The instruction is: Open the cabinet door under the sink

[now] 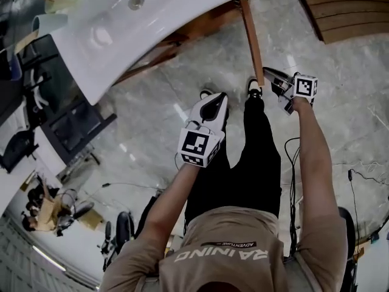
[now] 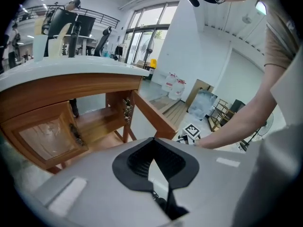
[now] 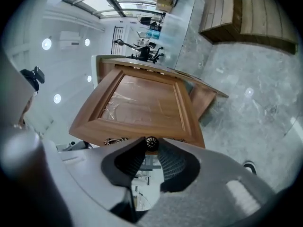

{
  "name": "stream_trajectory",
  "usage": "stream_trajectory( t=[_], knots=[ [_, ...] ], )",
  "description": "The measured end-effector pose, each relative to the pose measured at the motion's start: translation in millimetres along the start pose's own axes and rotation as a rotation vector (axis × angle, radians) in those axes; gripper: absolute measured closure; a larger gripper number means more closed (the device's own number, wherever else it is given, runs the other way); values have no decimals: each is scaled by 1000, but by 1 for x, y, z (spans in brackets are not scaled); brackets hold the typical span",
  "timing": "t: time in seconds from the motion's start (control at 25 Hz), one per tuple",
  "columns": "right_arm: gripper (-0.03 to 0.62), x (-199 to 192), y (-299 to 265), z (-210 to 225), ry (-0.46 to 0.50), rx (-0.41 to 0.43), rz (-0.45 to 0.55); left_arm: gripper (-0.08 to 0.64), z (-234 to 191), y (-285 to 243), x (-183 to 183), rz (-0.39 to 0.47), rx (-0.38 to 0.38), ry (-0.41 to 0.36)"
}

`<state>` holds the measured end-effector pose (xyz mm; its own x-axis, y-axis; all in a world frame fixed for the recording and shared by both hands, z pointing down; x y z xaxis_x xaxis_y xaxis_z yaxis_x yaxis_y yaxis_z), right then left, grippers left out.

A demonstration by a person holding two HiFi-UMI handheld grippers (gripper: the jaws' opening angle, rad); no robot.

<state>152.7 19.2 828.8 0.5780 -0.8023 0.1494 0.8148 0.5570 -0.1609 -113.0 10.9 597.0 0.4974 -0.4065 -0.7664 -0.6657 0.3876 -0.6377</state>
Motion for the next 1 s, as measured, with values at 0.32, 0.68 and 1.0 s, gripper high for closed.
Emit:
stream_trajectory(
  t=[0.32, 0.68, 1.0],
  knots=[
    [508, 28, 37, 3, 32, -28, 25, 543, 17, -50, 30, -39, -68, -34],
    [542, 40, 61, 4, -8, -41, -13, 543, 24, -83, 46, -68, -116, -52],
    [591, -20, 91, 4, 90, -198, -121, 543, 30, -85, 64, -56, -129, -43]
  ],
)
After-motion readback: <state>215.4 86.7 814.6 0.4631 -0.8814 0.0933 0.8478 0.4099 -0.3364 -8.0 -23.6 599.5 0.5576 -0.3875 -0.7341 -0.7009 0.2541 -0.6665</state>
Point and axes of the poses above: the fingertips, and each gripper's own axes: y backward along the fingers, z to its right, x out of its top, the point moved 10 cm from there along y, backward along the fingers, and after that the axes turned 15 degrees about -y, right-handed, at the moved point
